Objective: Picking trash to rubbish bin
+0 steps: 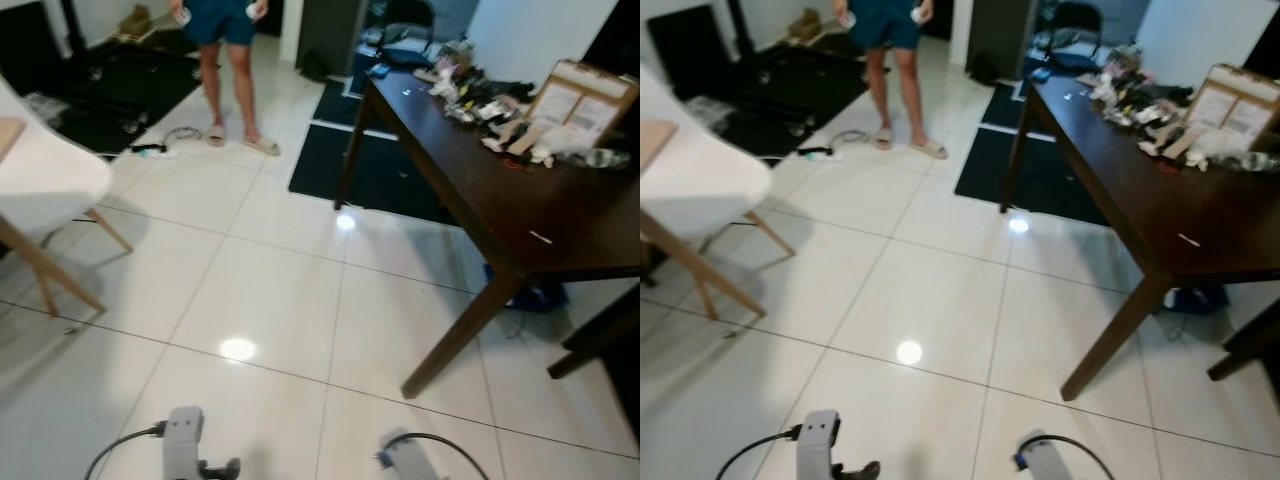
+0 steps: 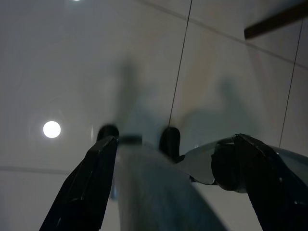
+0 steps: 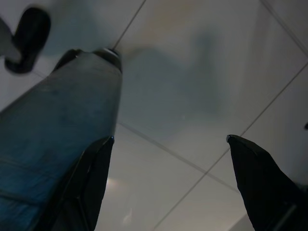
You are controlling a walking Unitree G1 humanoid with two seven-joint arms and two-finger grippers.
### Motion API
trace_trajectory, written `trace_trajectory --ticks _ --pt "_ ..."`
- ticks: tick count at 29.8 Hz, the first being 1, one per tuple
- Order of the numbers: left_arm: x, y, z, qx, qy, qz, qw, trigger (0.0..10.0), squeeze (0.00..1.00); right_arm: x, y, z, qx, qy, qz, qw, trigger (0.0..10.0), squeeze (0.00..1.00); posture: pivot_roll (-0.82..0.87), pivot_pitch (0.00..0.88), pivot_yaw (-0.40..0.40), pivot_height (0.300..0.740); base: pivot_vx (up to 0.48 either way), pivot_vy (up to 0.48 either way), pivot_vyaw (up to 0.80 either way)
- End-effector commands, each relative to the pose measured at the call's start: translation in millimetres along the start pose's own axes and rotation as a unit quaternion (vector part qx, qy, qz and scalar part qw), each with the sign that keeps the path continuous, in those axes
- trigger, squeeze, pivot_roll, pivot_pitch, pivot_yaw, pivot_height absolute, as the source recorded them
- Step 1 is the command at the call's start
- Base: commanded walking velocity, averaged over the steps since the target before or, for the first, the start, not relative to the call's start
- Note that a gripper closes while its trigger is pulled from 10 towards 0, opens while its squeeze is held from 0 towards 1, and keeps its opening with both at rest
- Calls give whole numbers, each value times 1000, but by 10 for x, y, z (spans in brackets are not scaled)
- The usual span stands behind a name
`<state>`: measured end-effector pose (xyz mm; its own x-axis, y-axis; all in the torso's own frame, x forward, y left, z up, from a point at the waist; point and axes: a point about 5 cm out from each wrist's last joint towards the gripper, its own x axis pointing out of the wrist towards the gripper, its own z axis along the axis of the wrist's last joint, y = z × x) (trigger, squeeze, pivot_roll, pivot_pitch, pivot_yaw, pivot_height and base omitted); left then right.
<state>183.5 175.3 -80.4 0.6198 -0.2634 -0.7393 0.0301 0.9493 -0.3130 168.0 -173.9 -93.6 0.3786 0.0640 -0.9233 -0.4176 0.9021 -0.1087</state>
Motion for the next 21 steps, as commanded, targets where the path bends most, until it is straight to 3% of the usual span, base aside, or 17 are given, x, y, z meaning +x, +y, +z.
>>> trace_trajectory --ticks 1,12,21 --pt "-2 -22 -60 -3 9 -4 1000 10000 0 -10 -35 -92 7 15 -3 1000 10000 0 198 76 -102 740 326 0 0" --pt "2 -34 -63 -3 10 -6 1000 10000 0 -29 -91 -199 8 23 -6 1000 10000 0 197 76 -104 740 326 0 0" --pt "6 -40 -51 -6 8 -8 1000 10000 0 -5 -28 -38 2 12 -3 1000 10000 0 199 75 -114 740 325 0 0"
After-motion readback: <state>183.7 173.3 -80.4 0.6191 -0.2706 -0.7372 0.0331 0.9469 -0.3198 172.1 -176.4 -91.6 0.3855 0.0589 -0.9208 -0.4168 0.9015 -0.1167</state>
